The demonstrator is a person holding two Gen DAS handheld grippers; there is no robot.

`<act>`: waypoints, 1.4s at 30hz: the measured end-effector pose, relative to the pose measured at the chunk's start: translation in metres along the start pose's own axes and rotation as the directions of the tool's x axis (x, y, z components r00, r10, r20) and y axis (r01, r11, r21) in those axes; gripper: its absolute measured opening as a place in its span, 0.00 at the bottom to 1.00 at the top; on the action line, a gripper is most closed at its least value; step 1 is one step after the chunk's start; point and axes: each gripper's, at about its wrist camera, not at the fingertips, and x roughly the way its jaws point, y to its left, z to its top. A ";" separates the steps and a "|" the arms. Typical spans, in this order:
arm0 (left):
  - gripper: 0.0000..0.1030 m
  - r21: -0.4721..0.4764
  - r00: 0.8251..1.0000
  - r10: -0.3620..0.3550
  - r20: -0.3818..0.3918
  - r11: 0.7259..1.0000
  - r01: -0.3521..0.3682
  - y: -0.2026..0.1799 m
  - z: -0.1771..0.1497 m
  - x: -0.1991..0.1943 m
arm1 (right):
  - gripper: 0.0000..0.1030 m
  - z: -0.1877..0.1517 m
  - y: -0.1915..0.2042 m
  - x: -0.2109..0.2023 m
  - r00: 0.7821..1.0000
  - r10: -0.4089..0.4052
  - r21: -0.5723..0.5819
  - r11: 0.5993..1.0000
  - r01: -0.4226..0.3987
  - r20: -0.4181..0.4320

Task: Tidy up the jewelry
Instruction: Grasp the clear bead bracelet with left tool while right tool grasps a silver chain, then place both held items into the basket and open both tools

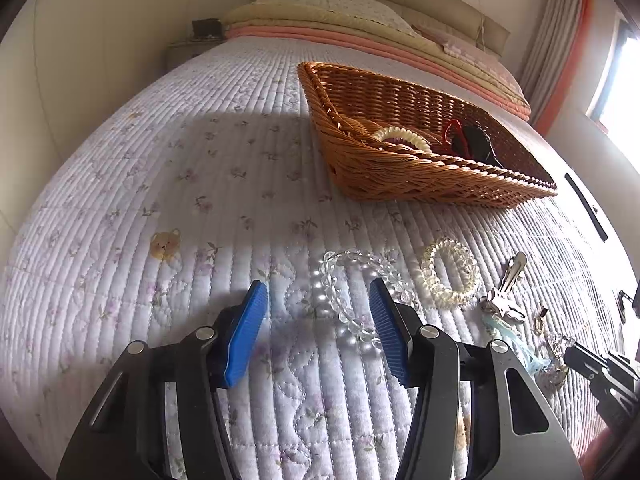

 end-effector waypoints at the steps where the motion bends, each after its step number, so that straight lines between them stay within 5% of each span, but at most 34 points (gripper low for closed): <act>1: 0.49 0.002 1.000 0.002 -0.002 1.000 -0.002 -0.001 0.000 0.000 | 0.02 0.000 0.000 -0.002 1.000 0.007 0.000 1.000 -0.007 0.011; 4: 0.49 0.020 1.000 0.025 -0.009 1.000 -0.025 -0.005 0.000 0.004 | 0.02 0.000 0.001 -0.003 1.000 0.012 -0.006 1.000 -0.012 0.022; 8: 0.46 0.120 0.990 0.143 -0.015 0.983 -0.140 -0.025 -0.003 0.009 | 0.03 -0.001 -0.001 -0.003 1.000 0.020 0.009 1.000 -0.021 0.016; 11: 0.12 0.165 0.985 0.172 -0.005 0.972 -0.169 -0.034 -0.006 0.009 | 0.02 -0.001 -0.003 -0.005 0.999 0.033 0.018 0.999 -0.033 0.030; 14: 0.06 0.174 0.986 0.166 0.008 0.971 -0.165 -0.036 -0.009 0.006 | 0.03 0.000 -0.004 -0.009 0.998 0.044 0.019 0.999 -0.045 0.045; 25: 0.06 0.133 0.987 -0.032 0.157 0.991 0.011 -0.033 -0.015 -0.052 | 0.02 0.010 0.002 -0.038 0.990 0.077 0.001 0.997 -0.077 0.118; 33: 0.06 0.191 0.938 -0.215 0.273 0.967 0.166 -0.049 -0.009 -0.102 | 0.02 0.022 0.011 -0.061 0.981 0.102 -0.020 0.995 -0.100 0.167; 42: 0.06 0.278 0.896 -0.289 0.336 0.940 0.199 -0.071 0.011 -0.132 | 0.02 0.047 0.007 -0.078 0.968 0.109 -0.038 0.994 -0.103 0.225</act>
